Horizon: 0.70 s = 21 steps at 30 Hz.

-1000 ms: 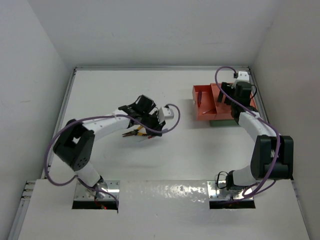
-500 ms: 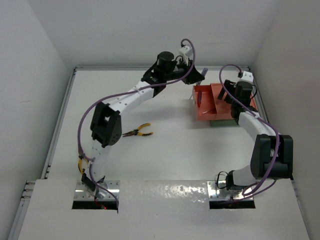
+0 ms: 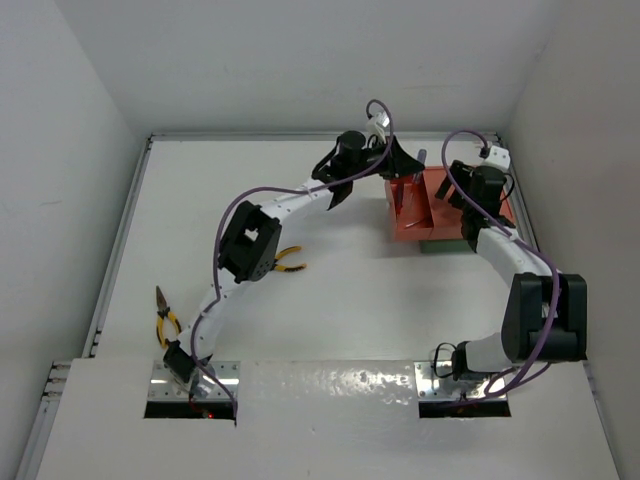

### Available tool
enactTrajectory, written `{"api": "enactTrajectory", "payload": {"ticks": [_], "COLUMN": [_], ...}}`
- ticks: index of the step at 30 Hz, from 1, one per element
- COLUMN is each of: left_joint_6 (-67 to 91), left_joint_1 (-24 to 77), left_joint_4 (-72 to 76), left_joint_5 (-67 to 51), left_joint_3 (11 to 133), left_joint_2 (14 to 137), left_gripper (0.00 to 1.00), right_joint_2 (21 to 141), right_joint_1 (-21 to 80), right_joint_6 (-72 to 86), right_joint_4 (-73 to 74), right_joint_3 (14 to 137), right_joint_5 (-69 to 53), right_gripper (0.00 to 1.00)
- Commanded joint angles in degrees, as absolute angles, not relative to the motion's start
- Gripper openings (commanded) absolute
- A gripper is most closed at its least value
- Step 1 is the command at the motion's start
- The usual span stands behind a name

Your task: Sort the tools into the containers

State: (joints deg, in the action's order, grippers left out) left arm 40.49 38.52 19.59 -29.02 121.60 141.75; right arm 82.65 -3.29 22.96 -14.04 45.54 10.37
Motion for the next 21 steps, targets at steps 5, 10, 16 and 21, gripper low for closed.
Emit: {"api": "enactTrajectory", "payload": {"ticks": [5, 10, 16, 21], "left_joint_6": [41.41, 33.58, 29.72, 26.38], "left_joint_1": [39.81, 40.34, 40.96, 41.40], "left_joint_4": [23.48, 14.68, 11.17, 8.09], "left_joint_5": [-28.31, -25.49, -23.56, -22.76], "left_joint_3": [117.70, 116.90, 119.79, 124.18], "left_joint_2": [140.54, 138.78, 137.02, 134.65], "left_gripper": [0.11, 0.33, 0.50, 0.51], "right_joint_2": [86.13, 86.31, 85.96, 85.43], "right_joint_1": [-3.25, -3.25, -3.25, -3.25], "right_joint_6": [24.87, 24.08, 23.20, 21.98], "right_joint_4": [-1.58, -1.32, -0.18, 1.74], "right_joint_3": [41.57, 42.27, 42.89, 43.68], "right_joint_5": [9.75, 8.62, 8.88, 8.35], "right_gripper": [0.80, 0.80, 0.80, 0.80]}}
